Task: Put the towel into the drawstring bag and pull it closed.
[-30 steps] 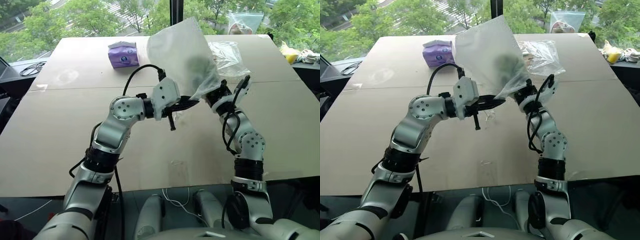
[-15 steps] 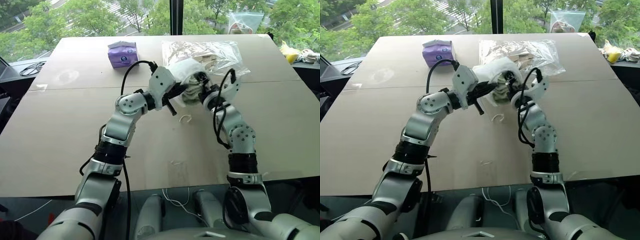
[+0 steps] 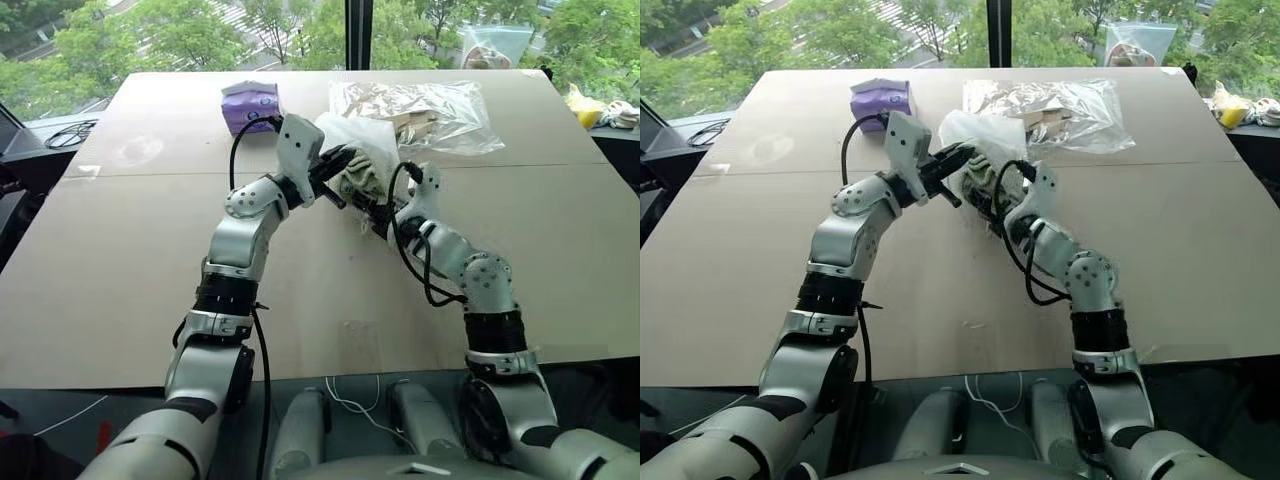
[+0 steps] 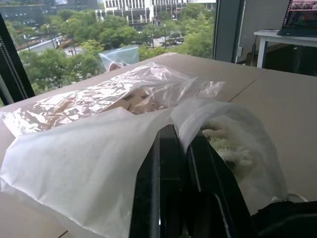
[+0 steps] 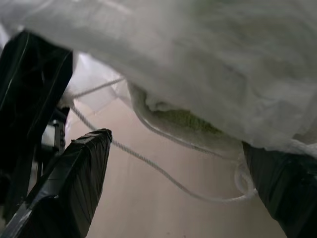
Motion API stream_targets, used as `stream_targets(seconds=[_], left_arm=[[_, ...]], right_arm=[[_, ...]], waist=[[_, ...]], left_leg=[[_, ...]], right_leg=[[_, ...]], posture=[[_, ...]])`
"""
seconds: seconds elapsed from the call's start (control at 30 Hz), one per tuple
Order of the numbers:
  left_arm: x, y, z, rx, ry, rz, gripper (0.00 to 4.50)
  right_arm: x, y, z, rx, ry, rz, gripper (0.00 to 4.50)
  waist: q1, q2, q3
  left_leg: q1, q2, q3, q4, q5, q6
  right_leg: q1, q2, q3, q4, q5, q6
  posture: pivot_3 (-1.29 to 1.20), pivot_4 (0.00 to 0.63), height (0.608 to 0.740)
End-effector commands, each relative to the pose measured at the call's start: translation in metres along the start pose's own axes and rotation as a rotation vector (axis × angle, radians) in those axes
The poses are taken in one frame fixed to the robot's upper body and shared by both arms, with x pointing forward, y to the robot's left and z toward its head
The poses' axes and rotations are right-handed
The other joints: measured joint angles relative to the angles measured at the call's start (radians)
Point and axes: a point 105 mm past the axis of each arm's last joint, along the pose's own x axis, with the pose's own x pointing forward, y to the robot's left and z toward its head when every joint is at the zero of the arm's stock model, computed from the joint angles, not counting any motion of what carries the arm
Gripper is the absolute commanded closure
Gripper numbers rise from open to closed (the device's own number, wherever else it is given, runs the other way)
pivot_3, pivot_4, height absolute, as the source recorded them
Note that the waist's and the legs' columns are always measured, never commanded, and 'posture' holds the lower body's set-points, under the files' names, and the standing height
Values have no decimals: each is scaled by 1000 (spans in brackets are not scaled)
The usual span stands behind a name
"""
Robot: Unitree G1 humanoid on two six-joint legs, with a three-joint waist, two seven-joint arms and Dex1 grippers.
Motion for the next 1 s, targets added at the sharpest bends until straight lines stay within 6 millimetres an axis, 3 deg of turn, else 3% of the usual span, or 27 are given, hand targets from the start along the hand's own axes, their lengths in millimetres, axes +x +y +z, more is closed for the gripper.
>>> stream_targets(seconds=[0.03,0.1,0.2,0.3,0.4,0.6,0.7,0.87,1.0], left_arm=[[0,5,13,11,-41,8,4500],[0,4,11,9,-34,3,4500],[-1,5,10,7,-32,3,4500],[-1,6,9,4,-28,8,4500],[-1,5,8,-3,-27,8,4500],[-3,5,7,-3,-23,10,4500],[-4,6,7,-2,-21,14,4500],[-4,8,6,-6,-18,21,4500],[-4,8,3,-23,-3,27,4500]], right_arm=[[-39,25,5,-361,-31,240,24],[-54,15,2,-502,-6,248,24],[-62,-6,3,-649,16,189,24],[-63,-42,-2,-860,99,47,24],[-53,-66,7,-879,51,-94,24],[-30,-77,2,-868,21,-156,24],[-23,-84,11,-866,-45,-226,24],[-24,-86,12,-874,-58,-219,2048],[-27,-86,14,-868,-71,-220,3969]], waist=[[4,0,0],[9,0,0],[3,0,0],[3,-1,0],[2,-1,0],[6,-1,0],[8,-1,0],[20,-1,0],[21,-1,0]], left_leg=[[0,0,0,0,0,0],[0,0,0,0,0,0],[0,0,1,0,0,0],[2,0,0,1,0,0],[3,0,0,2,0,0],[2,0,1,2,0,0],[2,0,1,2,0,0],[2,0,1,2,0,0],[2,0,1,2,0,0]], right_leg=[[0,0,0,0,0,0],[0,0,0,-1,-2,3],[0,0,1,-1,-2,4],[0,1,0,1,-2,4],[1,1,1,1,-2,4],[1,1,1,1,-2,3],[1,0,1,0,-1,1],[1,0,1,1,0,0],[1,0,1,1,0,0]], posture=[[0,150,740],[0,150,740],[0,150,740],[0,150,740],[0,150,740],[0,150,740],[0,150,740],[0,150,740],[0,150,740]])
